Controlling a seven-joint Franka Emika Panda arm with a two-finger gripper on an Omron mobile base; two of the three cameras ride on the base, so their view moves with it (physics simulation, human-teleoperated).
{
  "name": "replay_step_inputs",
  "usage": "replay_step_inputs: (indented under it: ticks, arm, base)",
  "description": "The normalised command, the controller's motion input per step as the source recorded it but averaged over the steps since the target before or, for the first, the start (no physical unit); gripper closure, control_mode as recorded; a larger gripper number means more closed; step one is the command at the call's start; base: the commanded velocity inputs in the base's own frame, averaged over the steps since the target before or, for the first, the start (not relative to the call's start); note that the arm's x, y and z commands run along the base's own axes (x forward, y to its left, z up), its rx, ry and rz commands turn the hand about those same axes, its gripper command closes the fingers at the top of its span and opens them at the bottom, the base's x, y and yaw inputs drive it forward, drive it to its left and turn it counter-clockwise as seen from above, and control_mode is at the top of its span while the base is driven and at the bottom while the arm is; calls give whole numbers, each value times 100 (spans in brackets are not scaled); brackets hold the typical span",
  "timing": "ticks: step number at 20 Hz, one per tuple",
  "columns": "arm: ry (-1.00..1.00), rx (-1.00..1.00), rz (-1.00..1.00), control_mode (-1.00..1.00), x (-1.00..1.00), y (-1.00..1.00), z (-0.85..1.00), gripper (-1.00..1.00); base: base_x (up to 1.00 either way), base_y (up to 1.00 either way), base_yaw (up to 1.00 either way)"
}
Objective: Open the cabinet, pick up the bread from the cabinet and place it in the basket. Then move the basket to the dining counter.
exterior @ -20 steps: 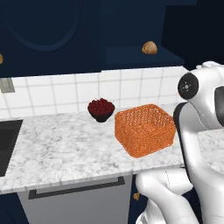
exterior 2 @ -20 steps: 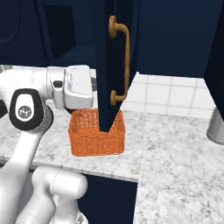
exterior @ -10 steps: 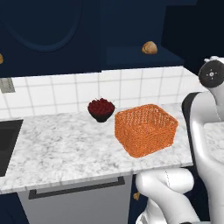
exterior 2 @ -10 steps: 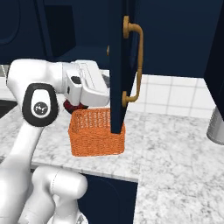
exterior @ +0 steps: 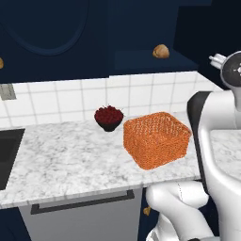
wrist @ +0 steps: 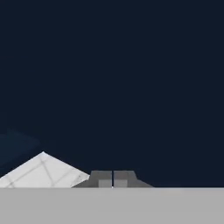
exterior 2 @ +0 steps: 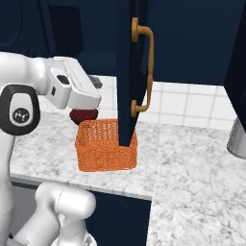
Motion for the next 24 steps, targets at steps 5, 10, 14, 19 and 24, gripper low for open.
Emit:
replay_step_inputs:
  ticks: [5, 10, 14, 19, 24]
  arm:
    - [8, -2, 33, -100, -10, 100, 24, 100]
    - [19, -14, 31, -100, -1, 78, 27, 100]
    - [9, -2, 37, -100, 19, 42, 7, -100]
    - [-11, 15, 20, -100, 10, 0, -2, -100]
    - [-14, -3, 2, -100, 32, 2, -5, -100]
  base:
    - [0, 0, 0]
    - [0, 0, 0]
    - [0, 0, 0]
    - [0, 0, 0]
    - [0, 0, 0]
